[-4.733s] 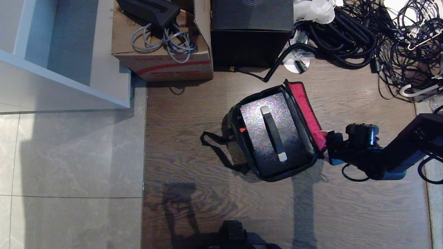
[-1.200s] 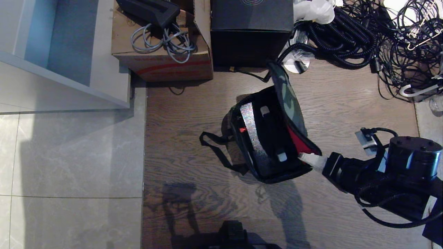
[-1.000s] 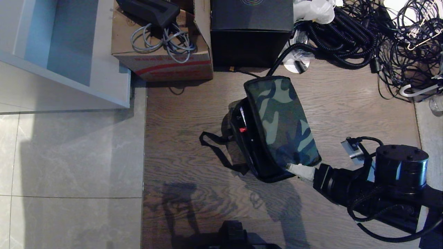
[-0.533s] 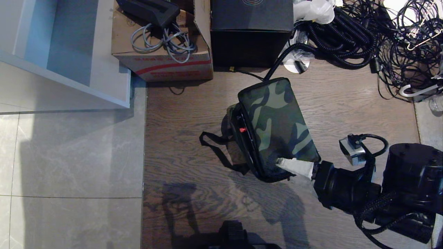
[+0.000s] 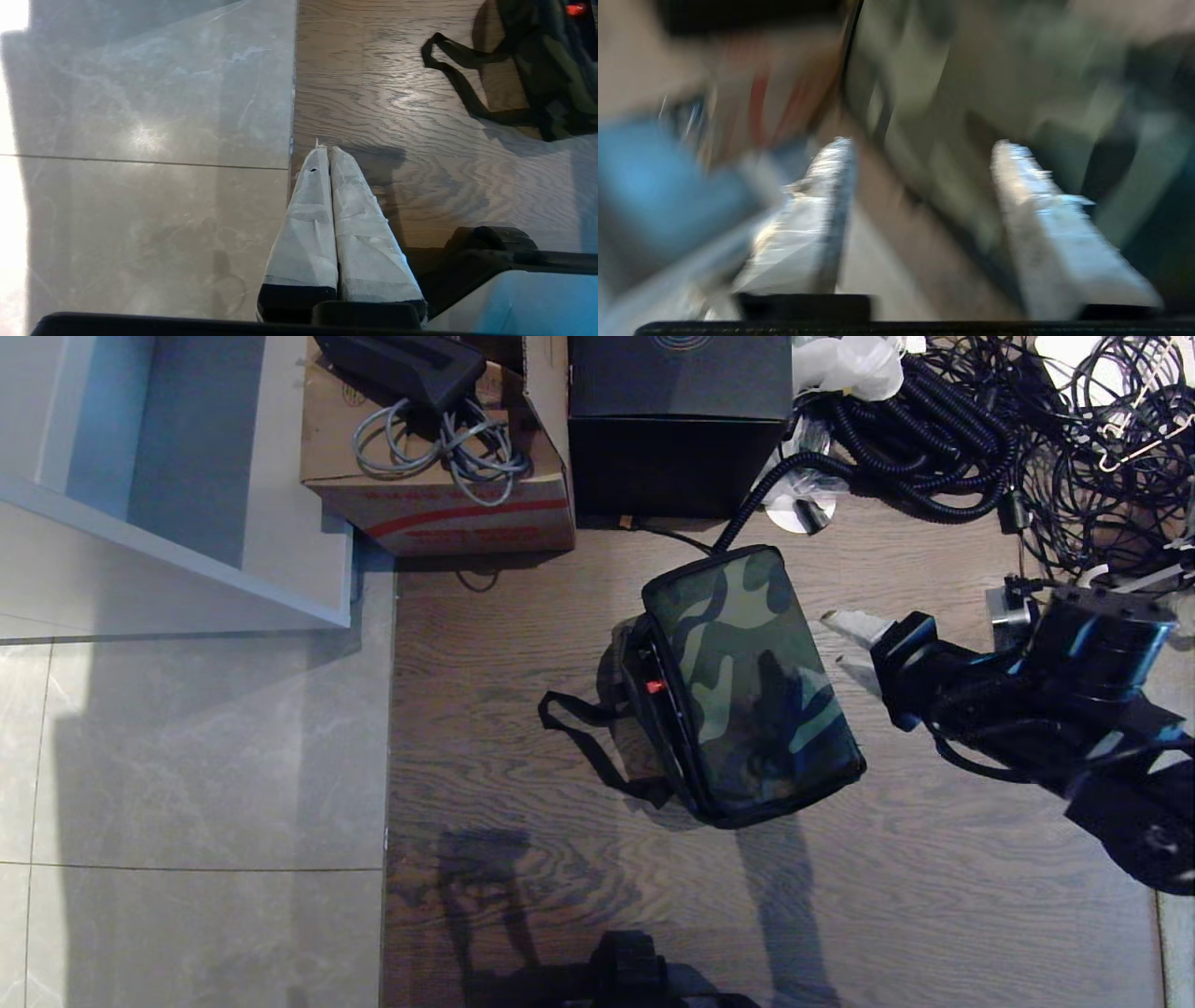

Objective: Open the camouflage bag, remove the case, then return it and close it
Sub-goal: Close the top of the storage box

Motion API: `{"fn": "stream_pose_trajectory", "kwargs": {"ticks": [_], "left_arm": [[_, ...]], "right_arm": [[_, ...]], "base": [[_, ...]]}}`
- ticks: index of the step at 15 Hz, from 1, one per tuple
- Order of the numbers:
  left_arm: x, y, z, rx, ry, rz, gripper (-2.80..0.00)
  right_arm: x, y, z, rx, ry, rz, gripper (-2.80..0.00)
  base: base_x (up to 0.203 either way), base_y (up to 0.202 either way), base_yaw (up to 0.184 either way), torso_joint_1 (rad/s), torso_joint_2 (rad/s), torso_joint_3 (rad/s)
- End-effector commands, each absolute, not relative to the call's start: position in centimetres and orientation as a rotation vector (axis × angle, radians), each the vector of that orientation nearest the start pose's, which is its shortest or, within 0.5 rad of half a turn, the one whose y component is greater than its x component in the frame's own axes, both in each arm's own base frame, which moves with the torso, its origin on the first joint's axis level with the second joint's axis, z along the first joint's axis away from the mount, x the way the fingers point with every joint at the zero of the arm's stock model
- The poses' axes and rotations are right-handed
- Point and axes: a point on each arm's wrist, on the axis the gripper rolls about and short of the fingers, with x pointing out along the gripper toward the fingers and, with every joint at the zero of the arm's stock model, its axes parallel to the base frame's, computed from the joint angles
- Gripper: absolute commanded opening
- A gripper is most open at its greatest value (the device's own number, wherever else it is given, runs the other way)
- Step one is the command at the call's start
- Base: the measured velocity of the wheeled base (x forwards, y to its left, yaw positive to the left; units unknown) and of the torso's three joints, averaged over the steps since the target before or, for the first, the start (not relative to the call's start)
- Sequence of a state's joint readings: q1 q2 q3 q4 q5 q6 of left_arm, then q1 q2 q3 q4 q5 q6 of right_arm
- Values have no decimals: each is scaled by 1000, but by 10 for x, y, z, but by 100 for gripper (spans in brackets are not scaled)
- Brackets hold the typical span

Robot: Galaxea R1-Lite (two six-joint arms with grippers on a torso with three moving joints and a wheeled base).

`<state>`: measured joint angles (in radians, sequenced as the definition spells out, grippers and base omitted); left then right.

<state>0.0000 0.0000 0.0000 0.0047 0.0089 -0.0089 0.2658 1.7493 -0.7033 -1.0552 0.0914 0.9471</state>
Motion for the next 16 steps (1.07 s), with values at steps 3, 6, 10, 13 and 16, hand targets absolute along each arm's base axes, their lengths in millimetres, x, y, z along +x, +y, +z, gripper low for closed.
{"fn": "stream_pose_trajectory", "kwargs": {"ticks": [3,6,10,13,16], "left_arm": [[-23,0,75,-9,5,9,-280],[-23,0,75,-9,5,9,-280],[-23,0,75,-9,5,9,-280],[-23,0,75,-9,5,9,-280],[-23,0,75,-9,5,9,-280]], "right_arm": [[360,84,166,943,79,247,-280],[377,89,163,959,46,232,-280],[396,120,149,956,-5,139,-280],[389,132,148,965,46,153,-280],[373,150,133,959,133,163,-280]], "base": [[0,0,0,0,0,0],[0,0,0,0,0,0],[0,0,0,0,0,0],[0,0,0,0,0,0],[0,0,0,0,0,0]]}}
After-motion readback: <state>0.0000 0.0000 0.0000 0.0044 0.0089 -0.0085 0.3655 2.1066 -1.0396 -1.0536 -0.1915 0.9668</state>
